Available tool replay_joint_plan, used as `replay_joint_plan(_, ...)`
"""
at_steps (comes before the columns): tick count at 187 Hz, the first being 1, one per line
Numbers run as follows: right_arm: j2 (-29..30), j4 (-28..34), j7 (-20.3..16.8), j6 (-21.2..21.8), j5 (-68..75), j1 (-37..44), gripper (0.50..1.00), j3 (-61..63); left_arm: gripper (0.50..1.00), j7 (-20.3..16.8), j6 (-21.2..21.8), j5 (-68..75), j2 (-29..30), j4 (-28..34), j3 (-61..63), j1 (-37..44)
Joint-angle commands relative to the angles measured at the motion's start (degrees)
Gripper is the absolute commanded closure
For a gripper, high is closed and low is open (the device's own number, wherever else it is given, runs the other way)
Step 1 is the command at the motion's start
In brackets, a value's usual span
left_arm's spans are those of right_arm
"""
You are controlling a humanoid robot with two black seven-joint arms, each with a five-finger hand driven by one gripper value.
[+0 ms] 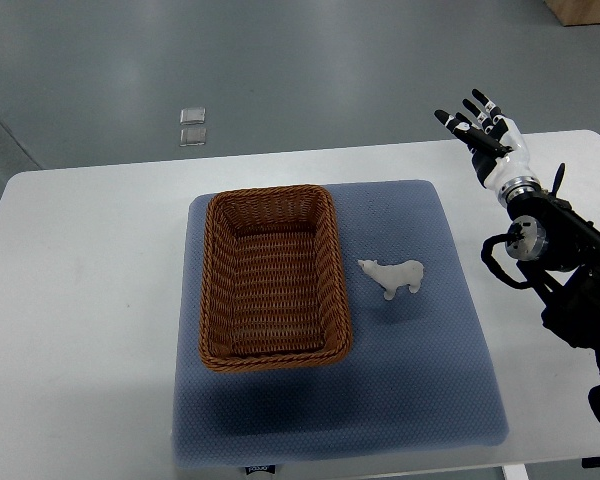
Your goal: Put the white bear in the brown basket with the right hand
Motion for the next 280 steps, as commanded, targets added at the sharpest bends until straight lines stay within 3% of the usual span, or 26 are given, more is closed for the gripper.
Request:
replay_joint_plan(1,-1.63,0.35,-0.02,-0.11,-0.08,0.39,0.574,-0.43,0.500,0.00,0.00,0.00,0.00,0.00,0.00,0.00)
replay_joint_plan(30,-5.76,3.16,-0.11,-0.02,-0.70,0.74,0.574,-3.33,0.500,0.00,0.00,0.00,0.00,0.00,0.00,0.00)
replay_joint_plan(99,-19.83,11.42,-0.20,2.44,-5.18,10.50,0.574,-26.71,0.500,0.00,0.00,0.00,0.00,0.00,0.00,0.00)
replay_joint_plan(136,-30.54,19.94,-0.29,7.71,-11.16,18.40,0.576,-40.94,0.500,0.00,0.00,0.00,0.00,0.00,0.00,0.00)
replay_joint_plan(180,-38.72,30.23,-0.64,13.69,-25.39,25.96,0.576,-52.02,0.500,0.00,0.00,0.00,0.00,0.00,0.00,0.00)
replay_joint_plan(211,-40.83,36.73,-2.13,17.47,-37.61,28.60,0.576,-55.01,0.500,0.00,0.00,0.00,0.00,0.00,0.00,0.00)
replay_joint_plan(245,-40.31,39.46,-5.56,23.09,-42.80,30.88,0.579,-55.98,0.500,0.00,0.00,0.00,0.00,0.00,0.00,0.00)
replay_joint_plan(280,-34.77,39.28,-10.48,22.39,-43.85,31.15,0.587,-57.47,0.500,0.00,0.00,0.00,0.00,0.00,0.00,0.00)
